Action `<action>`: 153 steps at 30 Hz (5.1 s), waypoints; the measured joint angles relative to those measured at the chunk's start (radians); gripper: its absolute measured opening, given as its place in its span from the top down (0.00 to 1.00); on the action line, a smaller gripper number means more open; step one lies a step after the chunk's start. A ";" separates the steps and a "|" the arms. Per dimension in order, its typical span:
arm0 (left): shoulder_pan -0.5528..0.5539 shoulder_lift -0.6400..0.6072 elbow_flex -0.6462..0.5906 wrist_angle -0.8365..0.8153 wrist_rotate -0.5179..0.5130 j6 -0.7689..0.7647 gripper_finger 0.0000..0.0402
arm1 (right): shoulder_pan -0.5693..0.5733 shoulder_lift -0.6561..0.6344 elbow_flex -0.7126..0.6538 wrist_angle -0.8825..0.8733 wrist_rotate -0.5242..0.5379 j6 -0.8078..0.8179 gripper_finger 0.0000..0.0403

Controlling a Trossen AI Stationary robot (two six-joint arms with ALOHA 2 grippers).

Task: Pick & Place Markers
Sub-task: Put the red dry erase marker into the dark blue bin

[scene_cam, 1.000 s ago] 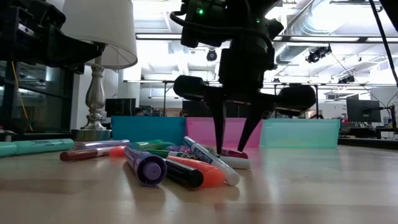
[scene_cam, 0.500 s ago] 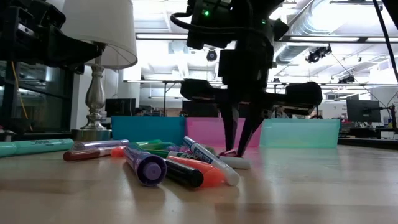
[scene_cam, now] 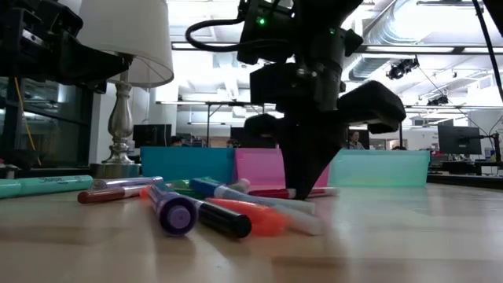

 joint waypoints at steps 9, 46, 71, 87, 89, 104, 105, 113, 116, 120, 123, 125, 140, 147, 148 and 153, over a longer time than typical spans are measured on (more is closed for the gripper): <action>0.000 0.000 0.000 -0.013 -0.005 0.026 0.82 | 0.002 0.000 -0.003 0.068 -0.003 0.223 0.95; 0.000 0.036 0.000 0.132 -0.060 0.030 0.82 | 0.005 -0.157 -0.007 0.136 0.235 0.407 0.95; 0.000 0.659 0.176 0.672 -0.058 0.065 0.48 | -0.018 -0.452 -0.003 0.745 0.276 0.262 0.95; 0.000 1.084 0.542 0.665 0.002 0.161 0.48 | -0.063 -0.451 -0.004 0.883 0.250 0.248 0.95; 0.000 1.108 0.568 0.665 0.001 0.162 0.48 | -0.063 -0.451 -0.004 0.880 0.269 0.239 0.95; 0.000 1.124 0.603 0.620 -0.003 0.160 0.81 | -0.064 -0.451 -0.004 0.858 0.297 0.218 0.95; 0.000 1.124 0.603 0.614 -0.002 0.167 0.89 | -0.064 -0.451 -0.004 0.857 0.300 0.218 0.95; 0.000 1.123 0.603 0.598 -0.023 0.205 0.93 | -0.075 -0.451 -0.004 0.843 0.292 0.221 0.95; 0.000 1.123 0.603 0.598 -0.030 0.207 0.93 | -0.076 -0.451 -0.004 0.843 0.292 0.221 0.95; 0.000 1.123 0.603 0.594 -0.029 0.202 0.93 | -0.077 -0.451 -0.004 0.842 0.284 0.220 0.96; 0.000 1.123 0.603 0.593 -0.029 0.196 0.93 | -0.077 -0.451 -0.004 0.842 0.281 0.221 0.94; 0.000 1.123 0.603 0.592 -0.030 0.195 0.93 | -0.077 -0.451 -0.004 0.843 0.289 0.222 0.87; 0.000 1.124 0.603 0.548 -0.241 0.136 0.93 | -0.071 -0.549 -0.004 0.768 0.507 0.214 0.41; 0.024 1.123 0.603 0.411 -0.482 0.022 0.93 | -0.073 -0.666 -0.004 0.535 0.637 0.223 0.40; 0.037 1.123 0.603 0.385 -0.483 0.014 0.93 | -0.073 -0.679 -0.004 0.501 0.644 0.229 0.40; 0.125 1.123 0.606 0.211 -0.461 -0.001 0.93 | -0.072 -0.735 -0.004 0.347 0.668 0.263 0.40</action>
